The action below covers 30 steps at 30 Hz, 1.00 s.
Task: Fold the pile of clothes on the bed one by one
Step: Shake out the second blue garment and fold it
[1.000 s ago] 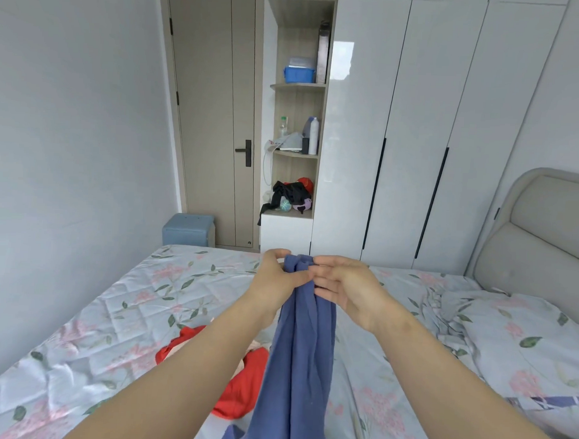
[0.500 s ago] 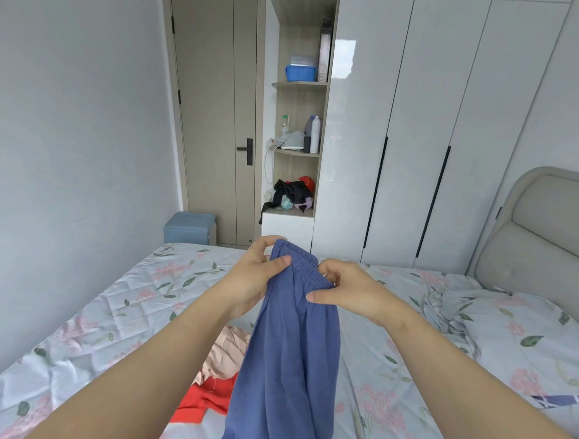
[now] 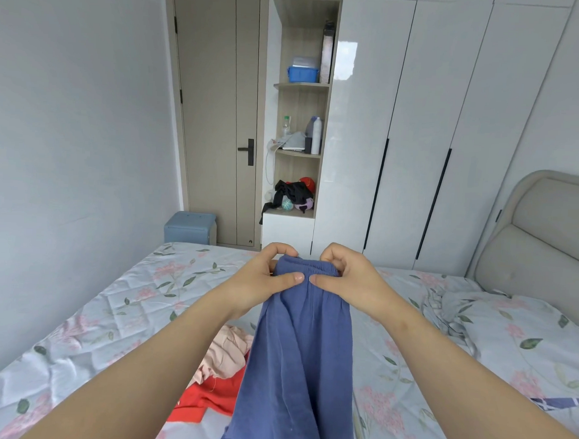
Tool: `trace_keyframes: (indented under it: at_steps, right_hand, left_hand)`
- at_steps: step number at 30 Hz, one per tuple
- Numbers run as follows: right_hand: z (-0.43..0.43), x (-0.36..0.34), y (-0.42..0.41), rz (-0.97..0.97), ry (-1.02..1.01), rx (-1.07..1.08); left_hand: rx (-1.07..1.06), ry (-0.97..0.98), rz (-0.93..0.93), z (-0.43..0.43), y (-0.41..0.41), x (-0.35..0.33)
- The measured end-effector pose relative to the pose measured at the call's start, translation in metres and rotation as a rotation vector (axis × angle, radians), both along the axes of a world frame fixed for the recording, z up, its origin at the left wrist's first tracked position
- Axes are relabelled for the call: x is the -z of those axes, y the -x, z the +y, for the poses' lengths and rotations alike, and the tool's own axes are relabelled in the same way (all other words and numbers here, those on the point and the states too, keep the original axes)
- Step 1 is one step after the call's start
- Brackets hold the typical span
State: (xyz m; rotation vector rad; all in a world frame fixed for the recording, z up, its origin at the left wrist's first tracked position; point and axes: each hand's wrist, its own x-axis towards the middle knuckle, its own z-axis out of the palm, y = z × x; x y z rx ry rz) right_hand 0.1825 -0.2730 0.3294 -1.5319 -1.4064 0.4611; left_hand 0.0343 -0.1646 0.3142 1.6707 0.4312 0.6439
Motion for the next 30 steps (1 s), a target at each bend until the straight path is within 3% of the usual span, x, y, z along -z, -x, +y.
trace_keyframes:
  at_steps: [5, 11, 16, 19, 21, 23, 27, 30]
  right_hand:
    - [-0.003, -0.002, -0.003, -0.130, 0.037, 0.033]
    - [-0.003, 0.011, -0.018, -0.498, 0.336, 0.119]
    - [-0.007, 0.006, -0.024, -0.125, 0.204, 0.140]
    - [-0.008, -0.002, -0.022, 0.077, 0.120, 0.156]
    - [-0.007, -0.010, -0.021, 0.214, 0.052, 0.230]
    - [-0.004, -0.017, -0.025, 0.237, 0.031, 0.316]
    - [-0.008, -0.036, -0.031, 0.105, 0.118, 0.373]
    - [-0.015, -0.064, -0.029, 0.303, 0.069, 0.334]
  left_hand:
    - [-0.111, -0.010, -0.004, 0.007, 0.001, 0.001]
    - [-0.184, -0.011, -0.052, 0.014, 0.003, -0.001]
    - [-0.280, -0.112, 0.029, 0.020, 0.005, -0.007]
    - [-0.404, -0.475, 0.261, 0.026, 0.007, -0.015]
    - [-0.500, -0.596, 0.328, 0.026, 0.007, -0.023]
    - [-0.513, -0.524, 0.293, 0.026, 0.005, -0.033]
    - [-0.351, -0.022, 0.211, 0.026, 0.003, -0.057]
    - [-0.229, 0.265, 0.130, 0.020, 0.001, -0.085]
